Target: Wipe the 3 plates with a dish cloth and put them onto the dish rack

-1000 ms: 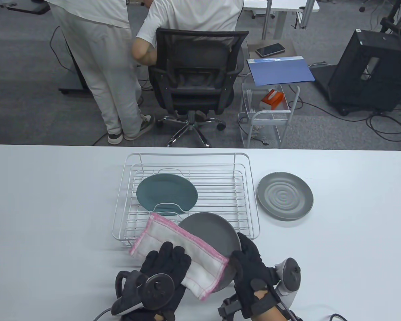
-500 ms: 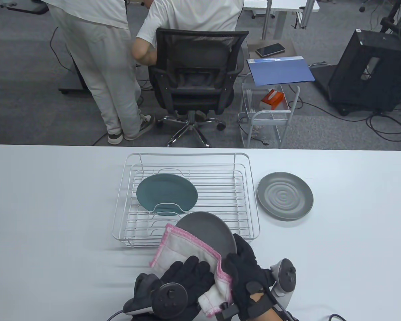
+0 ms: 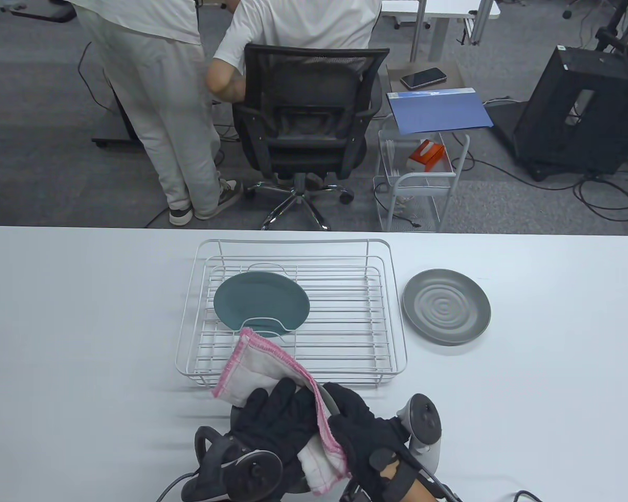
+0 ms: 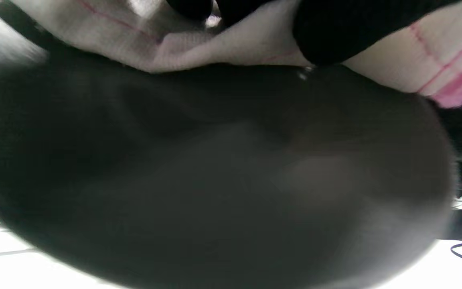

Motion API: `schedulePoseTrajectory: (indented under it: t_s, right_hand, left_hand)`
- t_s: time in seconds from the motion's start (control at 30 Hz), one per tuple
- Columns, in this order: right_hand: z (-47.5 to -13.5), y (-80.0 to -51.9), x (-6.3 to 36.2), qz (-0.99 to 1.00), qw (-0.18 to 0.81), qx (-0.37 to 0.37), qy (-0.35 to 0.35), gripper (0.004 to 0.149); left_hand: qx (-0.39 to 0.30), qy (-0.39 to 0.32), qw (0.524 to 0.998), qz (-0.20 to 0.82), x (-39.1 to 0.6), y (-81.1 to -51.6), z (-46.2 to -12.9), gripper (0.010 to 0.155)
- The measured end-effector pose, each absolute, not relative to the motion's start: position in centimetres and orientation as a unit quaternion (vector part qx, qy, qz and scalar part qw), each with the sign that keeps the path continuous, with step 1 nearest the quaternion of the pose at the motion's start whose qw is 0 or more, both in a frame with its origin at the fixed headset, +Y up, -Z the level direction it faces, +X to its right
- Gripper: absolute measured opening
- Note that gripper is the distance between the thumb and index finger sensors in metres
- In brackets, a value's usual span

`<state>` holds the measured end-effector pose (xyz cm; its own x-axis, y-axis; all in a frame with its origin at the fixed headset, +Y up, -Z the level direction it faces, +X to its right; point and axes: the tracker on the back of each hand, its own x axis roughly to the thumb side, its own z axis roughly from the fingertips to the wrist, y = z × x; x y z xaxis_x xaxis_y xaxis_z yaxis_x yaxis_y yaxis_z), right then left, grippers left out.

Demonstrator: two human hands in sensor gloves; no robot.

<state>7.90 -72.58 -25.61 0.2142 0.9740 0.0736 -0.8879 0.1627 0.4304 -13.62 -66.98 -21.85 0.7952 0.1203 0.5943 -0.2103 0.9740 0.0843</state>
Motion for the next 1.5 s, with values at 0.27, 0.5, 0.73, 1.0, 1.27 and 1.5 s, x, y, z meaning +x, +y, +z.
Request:
schedulePoseTrajectory:
  t_s: [0.27,0.5,0.73,1.0,1.27,1.5]
  right_hand:
    - [-25.7,-72.5,8.7,0.605,0.774,0.164,0.088,0.059]
    - [-25.6,-72.2,9.9,0.557,0.822,0.117,0.026,0.06]
    - [-25.4,-72.7,11.3,0.514,0.856,0.038,-0.043,0.059]
    - [-25.5,-73.2,11.4,0.506,0.861,0.016,-0.04,0.059]
    - [-25.9,-72.9,10.7,0.511,0.857,0.071,0.008,0.06]
    - [-26.5,-71.5,13.1,0.526,0.845,0.074,-0.066,0.055]
  left_hand:
    - [0.06,-0.248,0.963,0.086,-15.1,-67.1,-22.8,0.055]
    - [0.038,-0.226,0.969,0.089,-15.8,-67.3,-23.2,0.057]
    - [-0.012,-0.274,0.957,0.099,-14.2,-67.6,-22.4,0.056]
    - [-0.049,-0.346,0.931,0.105,-12.5,-68.2,-21.8,0.057]
    - [0.04,-0.354,0.916,0.186,-14.4,-66.3,-21.6,0.051]
    - [0.21,-0.264,0.89,0.307,-19.6,-63.4,-21.2,0.05]
